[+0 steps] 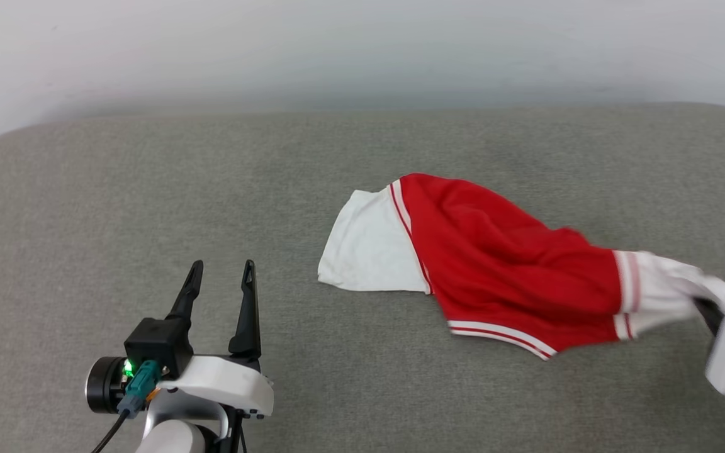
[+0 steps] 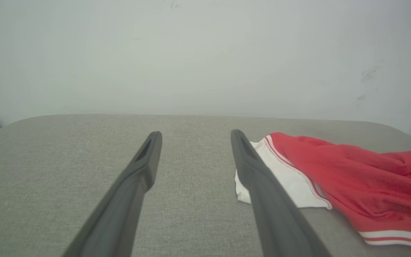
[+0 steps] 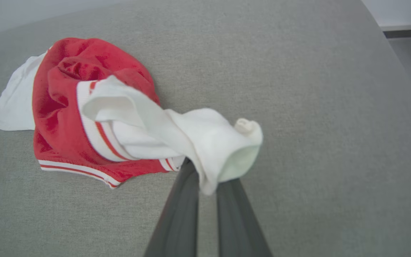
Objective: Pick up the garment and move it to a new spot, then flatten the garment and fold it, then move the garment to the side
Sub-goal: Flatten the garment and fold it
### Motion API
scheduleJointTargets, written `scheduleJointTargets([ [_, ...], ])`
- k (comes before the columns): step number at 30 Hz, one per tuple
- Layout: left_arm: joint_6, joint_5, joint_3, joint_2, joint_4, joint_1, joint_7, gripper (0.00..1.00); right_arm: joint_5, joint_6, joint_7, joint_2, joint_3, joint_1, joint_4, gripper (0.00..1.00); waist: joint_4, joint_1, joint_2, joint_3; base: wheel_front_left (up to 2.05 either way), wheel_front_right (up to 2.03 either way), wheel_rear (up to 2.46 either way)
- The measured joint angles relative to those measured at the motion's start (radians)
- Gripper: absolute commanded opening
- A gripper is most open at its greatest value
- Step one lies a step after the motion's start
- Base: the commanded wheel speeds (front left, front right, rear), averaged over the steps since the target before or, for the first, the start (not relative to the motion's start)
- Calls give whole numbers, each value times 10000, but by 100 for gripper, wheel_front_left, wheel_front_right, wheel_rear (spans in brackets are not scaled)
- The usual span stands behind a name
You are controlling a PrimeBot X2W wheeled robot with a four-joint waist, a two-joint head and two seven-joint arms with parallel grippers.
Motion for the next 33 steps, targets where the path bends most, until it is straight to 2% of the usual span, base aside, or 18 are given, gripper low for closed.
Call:
scheduleJointTargets([
  [3, 44, 0, -25, 17, -104, 100, 61, 100, -178, 0, 504, 485, -1360, 548, 209, 0, -159, 0, 0, -122, 0, 0, 0],
  [5, 63, -10, -38, 35, -140, 129, 117, 100, -251, -2, 819, 832, -2092, 828, 780, 0, -221, 0, 0, -162, 0, 0, 0],
  [8, 84, -44, -67, 54, -173, 148, 163, 100, -194, -2, 704, 1158, -2769, 1086, 1973, 0, -232, 0, 0, -154, 0, 0, 0],
  [9, 84, -54, -69, 59, -192, 151, 194, 100, -213, 0, 502, 1164, -2832, 1129, 2316, 26, -223, 0, 0, -144, 0, 0, 0],
  [10, 86, -59, -79, 69, -190, 154, 209, 100, -150, 0, 301, 1206, -2918, 1109, 2631, 41, -214, 0, 0, -132, 0, 0, 0],
  [11, 86, -61, -75, 82, -192, 159, 217, 100, -94, -2, 15, 1239, -2943, 1087, 2934, 41, -207, 0, 0, -119, 0, 0, 0],
  [12, 88, -65, -65, 96, -199, 159, 222, 100, -90, -2, -345, 1237, -2882, 1047, 3187, 100, -196, 0, 0, -100, 0, 0, 0],
  [17, 96, -98, -69, 171, -211, 174, 245, 100, 144, 0, -2109, 932, -2401, 685, 3620, 100, -157, 0, 0, -36, 0, 0, 0],
  [20, 119, -155, -61, 196, -173, 354, 244, 100, 86, 0, -3382, 541, -1896, 796, 3225, 100, -126, 0, 0, -219, 0, 0, 0],
  [23, 184, -211, -36, 251, -165, 472, 245, 100, -119, 0, -4027, 378, -1423, 1072, 2765, 100, -107, 0, 0, -442, 0, 0, 0],
  [26, 242, -240, -29, 288, -167, 700, 291, 100, -384, 0, -4704, 414, -1095, 1363, 2167, 100, -98, 0, 0, -708, 0, 0, 0],
  [33, 389, -311, 52, 512, -295, 1058, 435, 100, -1340, -2, -6324, 972, -374, 1906, 376, 100, -80, -1, 0, -1173, 0, 0, 0],
])
